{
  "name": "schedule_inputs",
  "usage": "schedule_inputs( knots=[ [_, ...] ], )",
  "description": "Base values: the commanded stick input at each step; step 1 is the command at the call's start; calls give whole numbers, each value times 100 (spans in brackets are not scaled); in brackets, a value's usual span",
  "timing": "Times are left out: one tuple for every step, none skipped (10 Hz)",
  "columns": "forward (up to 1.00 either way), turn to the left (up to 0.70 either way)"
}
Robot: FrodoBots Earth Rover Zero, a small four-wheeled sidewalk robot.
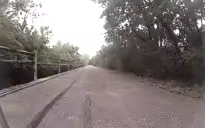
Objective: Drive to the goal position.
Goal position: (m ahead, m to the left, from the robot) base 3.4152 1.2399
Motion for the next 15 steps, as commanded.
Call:
schedule_inputs(
  knots=[
    [9,0],
    [9,0],
    [9,0],
    [6,0],
    [0,0],
    [-4,0],
    [-5,0],
    [-5,0],
    [-2,0],
    [-4,0],
    [-32,0],
    [-64,0],
    [-34,0],
    [-6,0],
    [67,0]
  ],
)
